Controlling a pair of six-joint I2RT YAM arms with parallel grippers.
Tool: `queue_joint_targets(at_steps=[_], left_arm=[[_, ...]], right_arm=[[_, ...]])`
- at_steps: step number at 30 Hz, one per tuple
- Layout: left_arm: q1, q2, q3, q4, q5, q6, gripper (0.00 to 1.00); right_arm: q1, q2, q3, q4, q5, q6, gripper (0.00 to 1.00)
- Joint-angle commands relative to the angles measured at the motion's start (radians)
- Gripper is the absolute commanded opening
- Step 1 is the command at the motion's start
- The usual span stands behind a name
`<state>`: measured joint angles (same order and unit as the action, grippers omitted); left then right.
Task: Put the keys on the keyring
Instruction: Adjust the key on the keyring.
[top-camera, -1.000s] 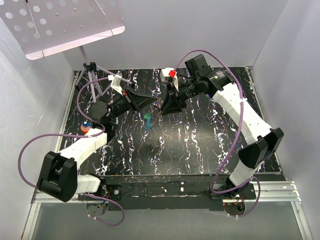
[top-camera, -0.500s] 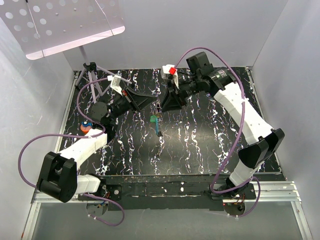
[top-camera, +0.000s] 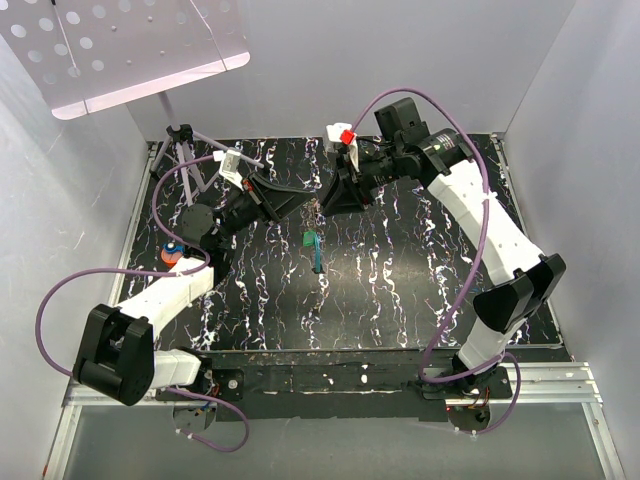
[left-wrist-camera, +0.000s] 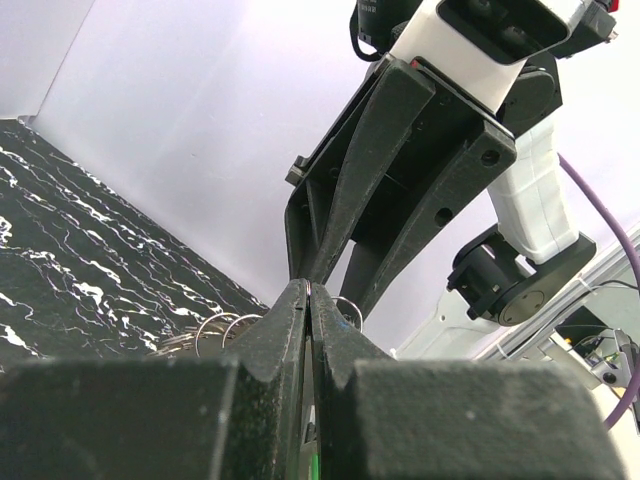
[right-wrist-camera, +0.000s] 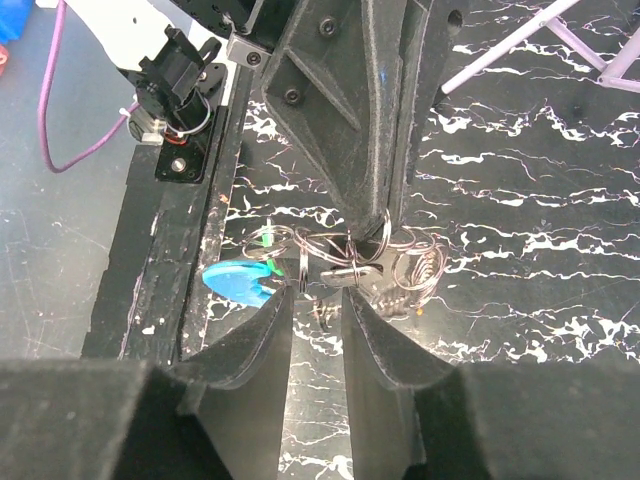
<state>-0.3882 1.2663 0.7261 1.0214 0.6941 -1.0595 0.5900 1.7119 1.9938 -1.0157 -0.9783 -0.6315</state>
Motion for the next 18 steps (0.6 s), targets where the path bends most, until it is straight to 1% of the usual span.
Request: queue_joint_targets(at_steps=[1,13,18], left_arm=[[-0.001,-0.041,0.001,0.042,-0.022,-0.005,0.00],[-0.001,-0.031,0.003,0.068,-0.022,-0.030,0.00],[-0.001,-0.028,0.001,0.063,-0.024,-0.027,0.00]], right_arm=[[0.002,0.011,0.034,0.029,-0.017,0.003,0.33],[0.025,0.022,0.037,0.045,-0.010,0.004,0.24],[0.027,0.020,0.049,0.031,-0.054,0.001,0.12]])
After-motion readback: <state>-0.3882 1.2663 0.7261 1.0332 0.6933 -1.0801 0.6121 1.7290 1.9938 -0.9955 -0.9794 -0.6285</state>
